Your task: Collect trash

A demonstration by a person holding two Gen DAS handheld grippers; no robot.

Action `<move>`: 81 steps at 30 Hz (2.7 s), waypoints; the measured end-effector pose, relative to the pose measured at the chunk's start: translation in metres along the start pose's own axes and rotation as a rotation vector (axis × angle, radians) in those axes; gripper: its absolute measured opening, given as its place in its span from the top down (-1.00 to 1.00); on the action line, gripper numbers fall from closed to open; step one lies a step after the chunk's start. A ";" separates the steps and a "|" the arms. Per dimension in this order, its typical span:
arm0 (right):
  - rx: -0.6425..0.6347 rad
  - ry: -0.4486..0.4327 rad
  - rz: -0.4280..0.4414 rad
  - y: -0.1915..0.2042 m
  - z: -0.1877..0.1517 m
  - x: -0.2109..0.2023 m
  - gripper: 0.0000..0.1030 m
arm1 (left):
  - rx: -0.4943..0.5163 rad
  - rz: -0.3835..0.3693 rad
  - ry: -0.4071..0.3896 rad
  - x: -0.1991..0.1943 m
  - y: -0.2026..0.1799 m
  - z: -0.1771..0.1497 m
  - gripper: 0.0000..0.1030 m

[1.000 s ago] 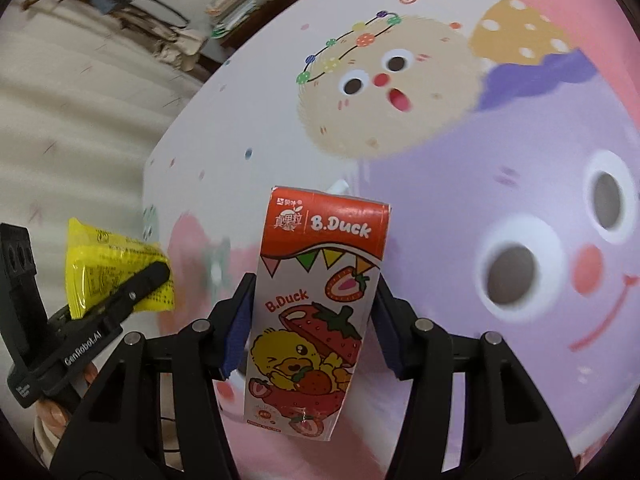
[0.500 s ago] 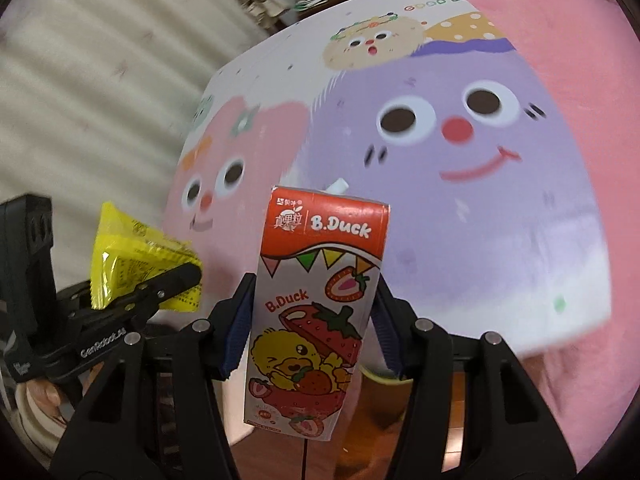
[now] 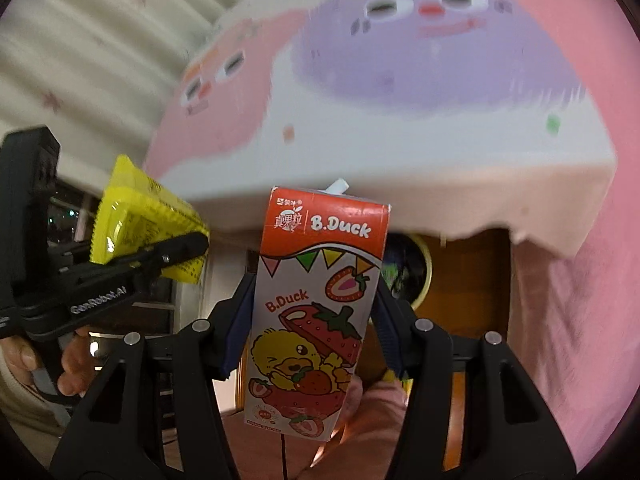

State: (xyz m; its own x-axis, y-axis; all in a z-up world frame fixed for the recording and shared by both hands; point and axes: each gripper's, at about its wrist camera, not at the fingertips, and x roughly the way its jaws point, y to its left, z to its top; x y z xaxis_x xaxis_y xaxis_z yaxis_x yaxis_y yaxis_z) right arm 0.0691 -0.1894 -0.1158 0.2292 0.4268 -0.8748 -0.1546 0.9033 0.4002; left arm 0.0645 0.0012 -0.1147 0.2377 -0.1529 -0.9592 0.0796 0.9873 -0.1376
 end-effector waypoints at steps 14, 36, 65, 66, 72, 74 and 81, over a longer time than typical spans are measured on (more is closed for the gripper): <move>0.177 0.126 -0.086 -0.067 -0.077 0.163 -0.01 | 0.090 -0.009 0.112 0.161 -0.005 -0.081 0.58; 0.301 0.047 -0.186 -0.148 -0.062 0.318 -0.03 | 0.172 0.004 0.067 0.298 0.018 -0.085 -0.52; 0.176 -0.026 -0.175 -0.053 -0.038 0.189 -0.37 | 0.024 0.033 -0.125 0.120 0.051 -0.056 -0.54; 0.171 -0.033 -0.171 -0.048 -0.036 0.180 -0.38 | 0.019 0.033 -0.134 0.107 0.050 -0.053 -0.54; 0.117 -0.086 -0.160 -0.011 -0.019 0.118 -0.39 | -0.001 0.030 -0.190 0.036 0.047 -0.039 -0.54; 0.097 -0.101 -0.160 -0.001 -0.013 0.098 -0.39 | -0.006 0.034 -0.206 0.013 0.047 -0.035 -0.54; 0.063 -0.145 -0.150 0.037 0.008 0.036 -0.39 | -0.029 0.031 -0.243 -0.051 0.047 -0.020 -0.54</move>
State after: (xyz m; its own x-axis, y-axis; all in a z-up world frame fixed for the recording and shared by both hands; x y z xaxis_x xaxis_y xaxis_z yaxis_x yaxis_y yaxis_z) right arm 0.0792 -0.1406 -0.1305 0.3813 0.2852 -0.8794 -0.0488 0.9561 0.2889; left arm 0.0368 0.0560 -0.0772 0.4661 -0.1251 -0.8758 0.0412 0.9919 -0.1198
